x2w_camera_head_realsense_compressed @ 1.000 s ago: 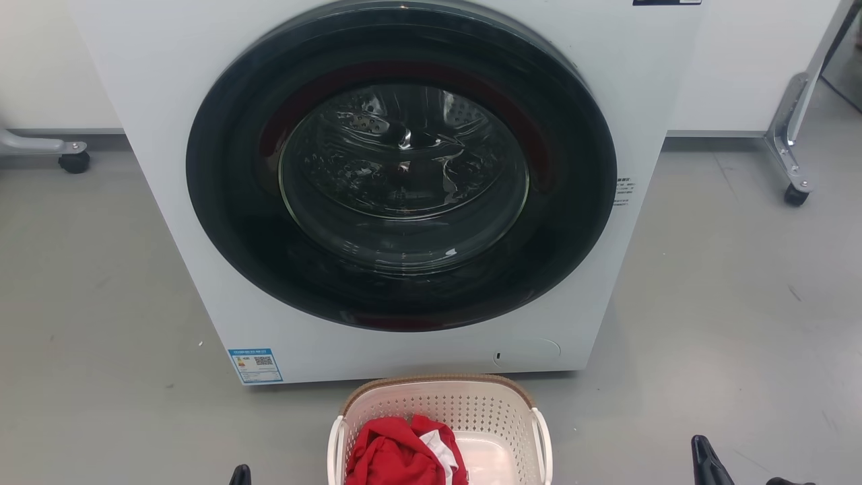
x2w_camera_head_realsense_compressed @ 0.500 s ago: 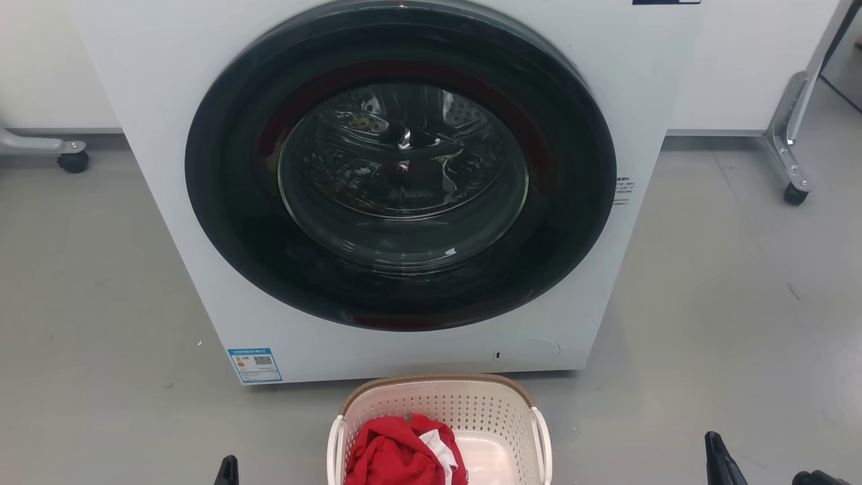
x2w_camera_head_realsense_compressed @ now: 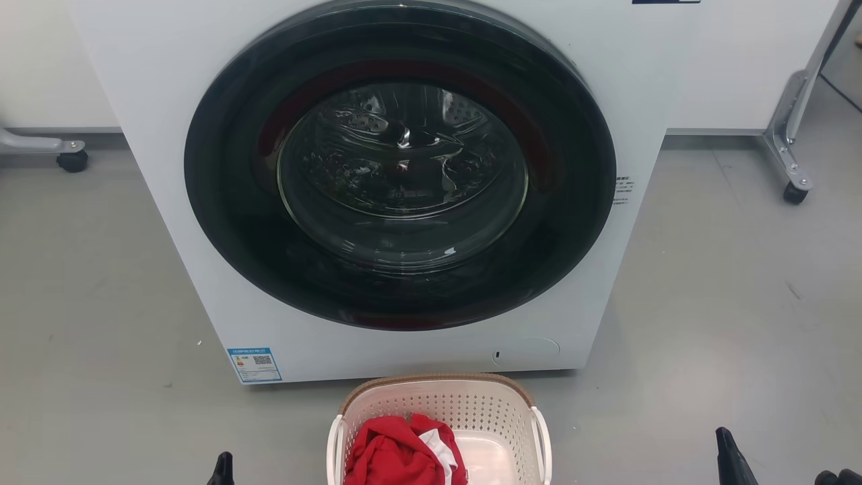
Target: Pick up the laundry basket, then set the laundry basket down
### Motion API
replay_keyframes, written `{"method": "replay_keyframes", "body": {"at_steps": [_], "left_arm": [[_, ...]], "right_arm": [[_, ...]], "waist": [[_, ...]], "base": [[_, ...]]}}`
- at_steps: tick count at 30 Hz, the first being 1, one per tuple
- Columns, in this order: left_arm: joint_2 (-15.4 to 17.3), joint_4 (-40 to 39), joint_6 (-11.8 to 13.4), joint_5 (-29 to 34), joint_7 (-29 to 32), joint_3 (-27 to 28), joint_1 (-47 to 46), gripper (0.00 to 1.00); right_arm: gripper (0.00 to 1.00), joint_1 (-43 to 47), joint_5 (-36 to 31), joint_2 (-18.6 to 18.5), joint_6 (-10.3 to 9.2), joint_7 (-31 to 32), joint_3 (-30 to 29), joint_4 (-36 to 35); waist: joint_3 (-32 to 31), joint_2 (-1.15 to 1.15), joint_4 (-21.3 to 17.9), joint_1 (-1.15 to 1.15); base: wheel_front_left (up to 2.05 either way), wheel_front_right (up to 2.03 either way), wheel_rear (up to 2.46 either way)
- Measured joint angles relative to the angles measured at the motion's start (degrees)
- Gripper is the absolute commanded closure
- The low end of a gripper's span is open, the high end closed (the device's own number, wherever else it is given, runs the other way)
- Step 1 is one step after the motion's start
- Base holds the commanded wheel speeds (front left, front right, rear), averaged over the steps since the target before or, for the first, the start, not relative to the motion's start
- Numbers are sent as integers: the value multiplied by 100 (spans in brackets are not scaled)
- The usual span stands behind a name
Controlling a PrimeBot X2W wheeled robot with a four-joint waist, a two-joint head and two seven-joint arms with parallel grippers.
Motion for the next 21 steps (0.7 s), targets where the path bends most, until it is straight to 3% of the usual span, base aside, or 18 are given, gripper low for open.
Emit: {"method": "replay_keyframes", "body": {"at_steps": [21], "left_arm": [[-89, 110, -307, -1613, 422, 368, -259, 100]], "right_arm": [[100, -216, 1731, 157, 308, 446, -498, 112]], "waist": [[13, 0, -8, 0]], "base": [[0, 0, 0]]}}
